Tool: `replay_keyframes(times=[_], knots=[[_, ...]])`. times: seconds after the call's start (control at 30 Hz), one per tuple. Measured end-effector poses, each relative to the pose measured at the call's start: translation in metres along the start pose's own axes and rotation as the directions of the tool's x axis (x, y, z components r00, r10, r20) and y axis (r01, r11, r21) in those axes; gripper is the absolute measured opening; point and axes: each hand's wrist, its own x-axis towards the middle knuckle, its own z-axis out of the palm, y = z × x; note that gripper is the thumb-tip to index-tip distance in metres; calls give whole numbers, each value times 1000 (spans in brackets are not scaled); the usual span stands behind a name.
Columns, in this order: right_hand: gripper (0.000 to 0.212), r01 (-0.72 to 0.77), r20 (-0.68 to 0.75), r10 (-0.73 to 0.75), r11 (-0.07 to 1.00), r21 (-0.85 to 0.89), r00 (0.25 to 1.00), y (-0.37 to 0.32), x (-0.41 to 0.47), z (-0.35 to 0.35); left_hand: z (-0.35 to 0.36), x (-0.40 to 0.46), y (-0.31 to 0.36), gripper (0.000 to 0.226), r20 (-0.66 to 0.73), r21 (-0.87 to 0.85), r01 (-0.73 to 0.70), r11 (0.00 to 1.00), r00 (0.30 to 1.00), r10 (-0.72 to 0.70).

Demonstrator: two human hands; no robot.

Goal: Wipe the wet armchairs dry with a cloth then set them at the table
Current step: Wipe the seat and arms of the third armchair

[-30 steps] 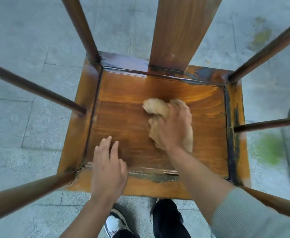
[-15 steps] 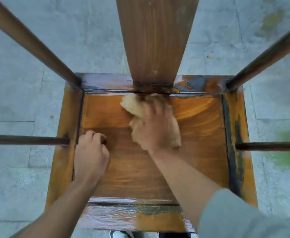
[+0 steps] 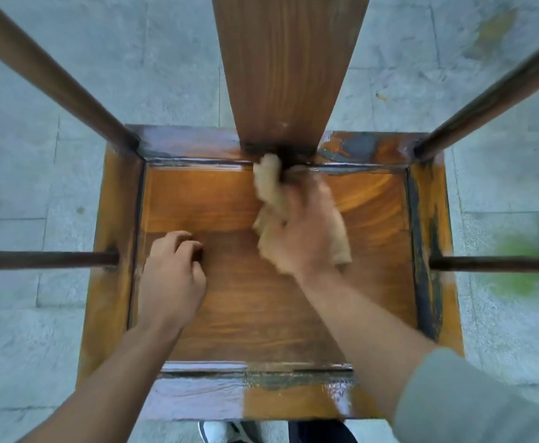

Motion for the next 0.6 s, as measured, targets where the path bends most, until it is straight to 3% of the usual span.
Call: replay_keyframes(times=[0.03, 0.1, 0.17, 0.2, 0.27, 0.33, 0.43, 0.53, 0.6], knots=[[46, 163, 81, -165, 986, 26, 983, -8, -31, 11, 0, -2, -5, 29, 9, -21, -26, 999, 1000, 26], [44, 422, 235, -449, 893, 156, 862, -11, -119, 16, -6, -10, -13, 30, 26, -50, -34, 998, 999, 35], [48, 522, 331, -588, 808, 271, 738, 9, -183, -4, -10, -23, -16, 32, 42, -53, -28, 998, 999, 30], [51, 494, 325, -580, 811, 314, 747, 23, -197, -12, -11, -29, -16, 32, 46, -44, -32, 998, 998, 34], [59, 255, 240, -367, 882, 395, 899, 50, -196, -31, -10, -37, -14, 32, 50, -28, -44, 999, 998, 46], [56, -52, 110, 10, 921, 386, 994, 78, -162, -49, -6, -44, -12, 31, 51, -21, -52, 998, 997, 53], [49, -329, -37, 345, 918, 223, 938, 103, -78, -69, 1, -56, -8, 33, 54, -24, -32, 999, 998, 33], [37, -375, -86, 397, 906, 196, 914, 97, -47, -58, 8, -69, -4, 37, 33, -31, -51, 998, 998, 52], [39, -307, 16, 316, 907, 286, 949, 72, -78, -39, 10, -71, -5, 36, 26, -38, -55, 998, 998, 56]])
